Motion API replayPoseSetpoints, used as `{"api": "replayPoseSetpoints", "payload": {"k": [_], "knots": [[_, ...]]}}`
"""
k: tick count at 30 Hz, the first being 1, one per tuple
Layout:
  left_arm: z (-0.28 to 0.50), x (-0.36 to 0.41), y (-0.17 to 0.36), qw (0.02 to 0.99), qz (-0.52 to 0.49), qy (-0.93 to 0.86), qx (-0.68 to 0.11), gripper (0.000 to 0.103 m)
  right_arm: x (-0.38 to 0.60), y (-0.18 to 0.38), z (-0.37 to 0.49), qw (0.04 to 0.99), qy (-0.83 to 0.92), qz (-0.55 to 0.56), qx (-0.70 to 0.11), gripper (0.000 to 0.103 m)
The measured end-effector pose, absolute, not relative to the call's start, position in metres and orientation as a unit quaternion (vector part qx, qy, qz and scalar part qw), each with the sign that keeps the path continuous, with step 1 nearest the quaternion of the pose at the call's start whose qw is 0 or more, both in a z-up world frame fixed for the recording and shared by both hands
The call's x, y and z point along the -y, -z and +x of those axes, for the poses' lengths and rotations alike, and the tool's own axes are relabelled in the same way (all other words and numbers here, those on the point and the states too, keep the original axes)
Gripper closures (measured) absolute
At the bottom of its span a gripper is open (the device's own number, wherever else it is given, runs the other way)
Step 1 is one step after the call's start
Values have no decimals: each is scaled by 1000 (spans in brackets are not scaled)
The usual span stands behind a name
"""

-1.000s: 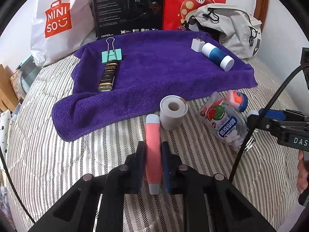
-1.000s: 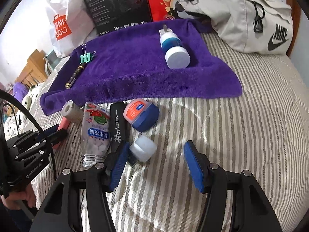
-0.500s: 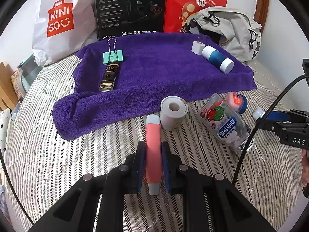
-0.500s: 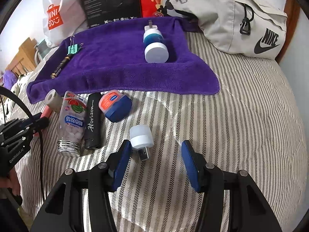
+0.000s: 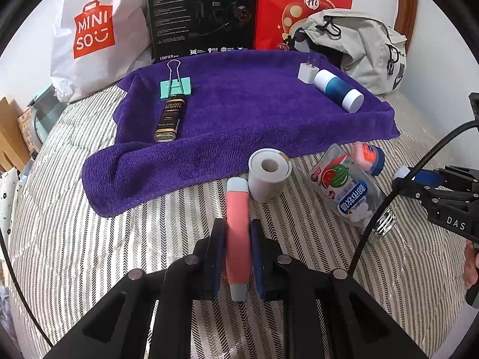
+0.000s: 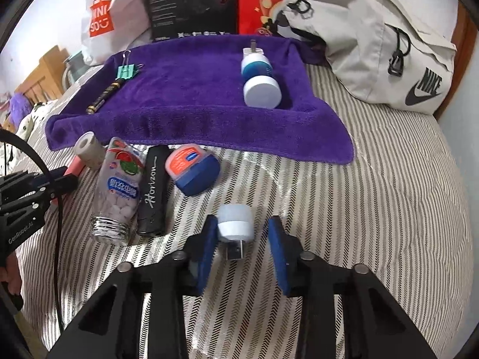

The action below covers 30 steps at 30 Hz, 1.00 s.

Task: Organize rigid objects
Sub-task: 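Lift the pink tube with the left gripper while the right gripper grasps the white cap, then carry the pink tube and white USB light onto the towel and release both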

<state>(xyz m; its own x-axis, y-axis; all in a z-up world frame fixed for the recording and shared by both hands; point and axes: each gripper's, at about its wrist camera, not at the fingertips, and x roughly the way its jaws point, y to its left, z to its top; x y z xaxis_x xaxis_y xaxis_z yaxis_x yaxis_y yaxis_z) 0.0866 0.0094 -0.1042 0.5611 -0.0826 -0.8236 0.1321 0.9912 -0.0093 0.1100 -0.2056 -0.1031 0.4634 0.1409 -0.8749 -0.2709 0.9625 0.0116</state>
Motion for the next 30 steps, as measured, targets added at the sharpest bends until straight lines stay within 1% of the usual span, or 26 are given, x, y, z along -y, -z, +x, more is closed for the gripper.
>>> {"api": "replayPoseSetpoints", "payload": {"k": [2, 3, 10, 19, 30], "knots": [[87, -9, 104, 883, 25, 60, -465, 86, 205, 103, 110, 853, -124, -66, -502, 78], [87, -9, 104, 883, 25, 61, -465, 86, 205, 103, 111, 853, -126, -66, -503, 80], [88, -12, 104, 882, 18, 66, -466, 86, 213, 101, 114, 845, -144, -42, -513, 79], [84, -32, 101, 875, -42, 87, -474, 86, 220, 84, 111, 846, -162, -30, -508, 79], [88, -42, 84, 877, -51, 81, -470, 86, 215, 69, 121, 846, -185, -18, -500, 79]]}}
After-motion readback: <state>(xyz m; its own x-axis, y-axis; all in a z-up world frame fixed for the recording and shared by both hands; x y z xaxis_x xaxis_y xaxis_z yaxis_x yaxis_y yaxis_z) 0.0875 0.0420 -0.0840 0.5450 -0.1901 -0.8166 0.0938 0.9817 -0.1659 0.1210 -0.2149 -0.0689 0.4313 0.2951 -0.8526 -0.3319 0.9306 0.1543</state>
